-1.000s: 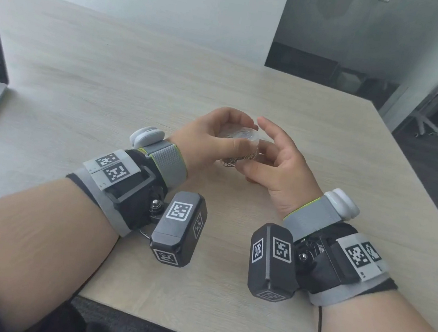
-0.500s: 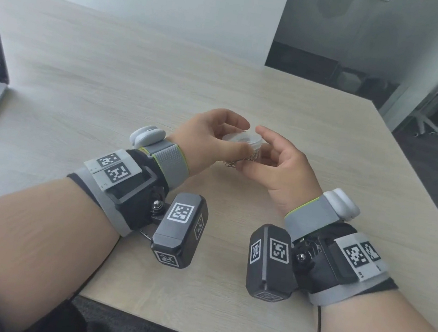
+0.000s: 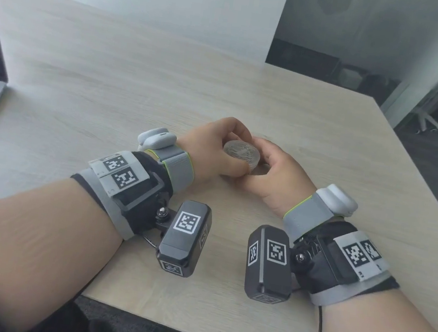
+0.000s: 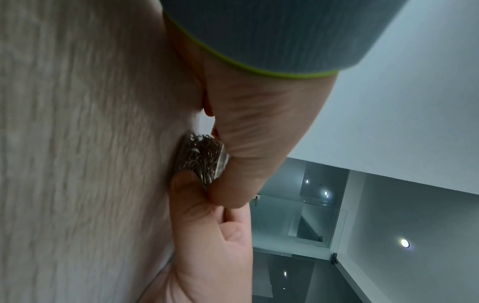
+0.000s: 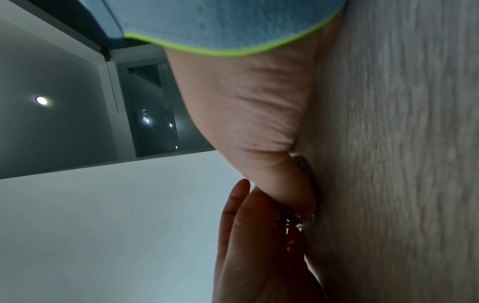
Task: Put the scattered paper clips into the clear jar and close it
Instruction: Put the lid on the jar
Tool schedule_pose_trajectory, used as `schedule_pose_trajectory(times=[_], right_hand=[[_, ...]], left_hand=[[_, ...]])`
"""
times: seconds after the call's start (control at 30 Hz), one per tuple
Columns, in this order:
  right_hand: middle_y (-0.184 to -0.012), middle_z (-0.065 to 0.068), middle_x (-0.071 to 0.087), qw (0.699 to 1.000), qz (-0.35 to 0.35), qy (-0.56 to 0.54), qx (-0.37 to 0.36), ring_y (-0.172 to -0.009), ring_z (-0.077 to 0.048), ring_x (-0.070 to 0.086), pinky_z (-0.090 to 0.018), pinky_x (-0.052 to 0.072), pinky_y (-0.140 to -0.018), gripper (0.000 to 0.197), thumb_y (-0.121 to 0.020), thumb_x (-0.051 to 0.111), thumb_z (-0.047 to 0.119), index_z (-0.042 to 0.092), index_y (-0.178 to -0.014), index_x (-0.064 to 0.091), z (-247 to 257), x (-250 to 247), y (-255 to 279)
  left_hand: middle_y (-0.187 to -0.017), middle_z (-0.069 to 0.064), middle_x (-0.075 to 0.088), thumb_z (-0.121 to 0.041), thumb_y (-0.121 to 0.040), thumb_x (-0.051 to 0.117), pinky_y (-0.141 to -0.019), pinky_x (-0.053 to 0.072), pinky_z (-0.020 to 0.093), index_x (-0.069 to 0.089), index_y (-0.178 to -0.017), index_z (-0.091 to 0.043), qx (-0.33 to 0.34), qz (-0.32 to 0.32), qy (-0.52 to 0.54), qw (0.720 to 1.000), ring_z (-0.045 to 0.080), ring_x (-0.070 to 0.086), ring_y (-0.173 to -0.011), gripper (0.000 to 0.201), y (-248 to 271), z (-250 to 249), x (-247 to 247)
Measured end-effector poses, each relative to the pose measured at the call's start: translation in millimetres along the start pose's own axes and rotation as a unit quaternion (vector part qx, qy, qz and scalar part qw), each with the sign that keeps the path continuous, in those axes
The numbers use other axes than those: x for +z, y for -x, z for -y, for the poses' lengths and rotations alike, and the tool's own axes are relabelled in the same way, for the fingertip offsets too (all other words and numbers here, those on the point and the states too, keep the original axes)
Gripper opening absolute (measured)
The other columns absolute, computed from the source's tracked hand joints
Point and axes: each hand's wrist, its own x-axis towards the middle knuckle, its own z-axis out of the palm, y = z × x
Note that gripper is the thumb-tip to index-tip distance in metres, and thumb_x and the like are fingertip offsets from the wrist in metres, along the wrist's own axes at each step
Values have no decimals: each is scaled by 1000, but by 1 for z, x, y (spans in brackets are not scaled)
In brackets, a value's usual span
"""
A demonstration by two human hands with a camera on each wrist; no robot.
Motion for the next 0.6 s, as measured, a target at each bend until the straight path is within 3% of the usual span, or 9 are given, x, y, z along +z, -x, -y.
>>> schedule_pose_trajectory(times=[0.23, 0.4, 0.6], right_hand=[[-112, 22, 70, 1000, -5, 20, -5, -111, -8, 64, -46, 46, -102, 69, -58, 77, 55, 56, -123, 53, 1, -1, 0], [-111, 21, 70, 1000, -7, 26, 1, -109, -8, 65, -47, 46, -101, 66, -59, 75, 54, 55, -122, 53, -2, -3, -3], [-118, 23, 67, 999, -33, 13, 21, -114, -2, 61, -38, 45, -104, 79, -60, 79, 56, 53, -132, 46, 1, -4, -2]], left_hand=[[-104, -7, 75, -21, -75, 89, -88, 59, 34, 61, -100, -39, -4, 8, 14, 1000, 16, 74, -92, 41, -4, 3, -2], [-105, -5, 78, -38, -61, 84, -97, 58, 42, 63, -99, -42, -9, 13, 21, 1000, 19, 75, -100, 44, -4, 2, -1], [-120, -10, 72, -30, -73, 88, -101, 55, 31, 60, -120, -37, 4, 22, 59, 998, 12, 71, -112, 55, -2, 1, -2]])
